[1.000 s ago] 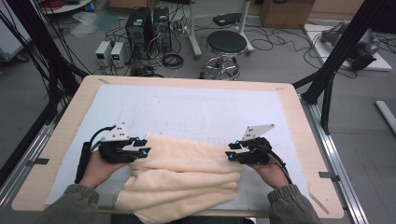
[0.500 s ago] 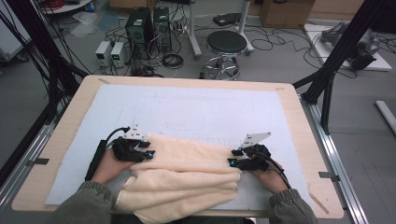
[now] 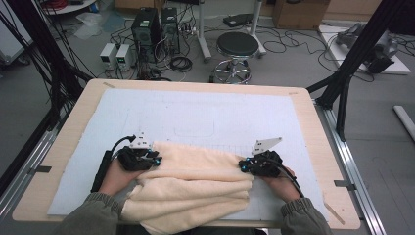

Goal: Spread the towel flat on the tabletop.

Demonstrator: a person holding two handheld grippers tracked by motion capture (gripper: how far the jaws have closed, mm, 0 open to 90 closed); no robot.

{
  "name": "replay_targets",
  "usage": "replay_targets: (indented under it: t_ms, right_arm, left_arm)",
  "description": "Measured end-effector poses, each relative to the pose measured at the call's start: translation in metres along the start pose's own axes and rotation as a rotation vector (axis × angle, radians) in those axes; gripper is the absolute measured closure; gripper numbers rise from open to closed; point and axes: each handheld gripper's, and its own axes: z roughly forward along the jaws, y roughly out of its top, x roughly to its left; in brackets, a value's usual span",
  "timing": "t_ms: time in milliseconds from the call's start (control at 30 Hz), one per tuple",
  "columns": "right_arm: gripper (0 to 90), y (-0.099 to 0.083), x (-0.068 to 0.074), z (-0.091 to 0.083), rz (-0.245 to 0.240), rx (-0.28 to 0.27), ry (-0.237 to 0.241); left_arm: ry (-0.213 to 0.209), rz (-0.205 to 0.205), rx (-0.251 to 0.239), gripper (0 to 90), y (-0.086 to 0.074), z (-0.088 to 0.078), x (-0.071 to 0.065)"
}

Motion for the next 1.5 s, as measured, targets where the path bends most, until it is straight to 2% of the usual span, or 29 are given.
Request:
replay_targets:
  t_ms: [33,200,300,533,800,1000,1100,1167,1233,1267,1300,1333,1367,1400,1433,1467,1500]
  right_arm:
    - [86.0,0.000,0.001,0.000,-0.013,-0.001,-0.003]
    - [86.1,0.003,-0.002,-0.004,-0.004,-0.026,0.000]
    - [86.1,0.007,-0.003,-0.009,0.001,-0.061,0.001]
    - [86.2,0.015,-0.003,-0.016,-0.013,-0.088,-0.007]
    - [86.1,0.016,-0.006,-0.016,0.002,-0.099,-0.010]
    - [86.1,0.021,-0.004,-0.017,-0.016,-0.092,-0.002]
    - [86.3,0.028,-0.006,-0.017,-0.022,-0.087,0.010]
    - [86.7,0.042,-0.014,-0.019,-0.042,-0.074,-0.002]
    - [87.0,0.064,-0.031,-0.026,-0.053,-0.094,-0.028]
    - [86.9,0.079,-0.042,-0.031,-0.055,-0.117,-0.061]
    - [85.7,0.100,-0.061,-0.035,-0.042,-0.136,-0.116]
    - [80.8,0.113,-0.074,-0.037,-0.017,-0.149,-0.162]
    - [63.8,0.128,-0.088,-0.039,0.020,-0.169,-0.234]
    - [50.8,0.140,-0.099,-0.039,0.063,-0.166,-0.322]
    - [49.9,0.147,-0.108,-0.039,0.112,-0.164,-0.343]
    - [50.2,0.149,-0.112,-0.037,0.136,-0.177,-0.311]
    - [51.4,0.150,-0.110,-0.035,0.118,-0.176,-0.296]
  left_arm:
    - [0.000,0.000,-0.004,71.5,0.000,0.000,-0.001]
    - [0.002,0.020,0.003,82.3,0.001,0.000,-0.005]
    - [-0.001,0.008,0.001,84.3,0.001,0.000,-0.005]
    - [-0.002,-0.007,0.004,85.9,0.001,-0.004,-0.005]
    - [0.002,-0.038,-0.062,86.0,0.002,-0.017,-0.004]
    - [-0.004,-0.064,-0.100,86.1,0.004,-0.023,-0.004]
    - [0.012,-0.083,-0.116,86.1,0.014,-0.027,0.004]
    - [0.054,-0.102,-0.148,86.1,0.029,-0.032,0.019]
    - [0.100,-0.122,-0.184,86.2,0.048,-0.038,0.036]
    - [0.134,-0.140,-0.240,86.1,0.065,-0.042,0.051]
    - [0.160,-0.150,-0.262,85.8,0.076,-0.043,0.061]
    - [0.216,-0.158,-0.282,83.5,0.091,-0.044,0.072]
    - [0.280,-0.180,-0.291,75.7,0.103,-0.044,0.080]
    - [0.294,-0.212,-0.293,61.8,0.112,-0.043,0.086]
    - [0.261,-0.216,-0.299,57.6,0.116,-0.042,0.087]
    - [0.254,-0.180,-0.284,59.7,0.117,-0.039,0.085]
    - [0.263,-0.133,-0.243,59.6,0.116,-0.036,0.083]
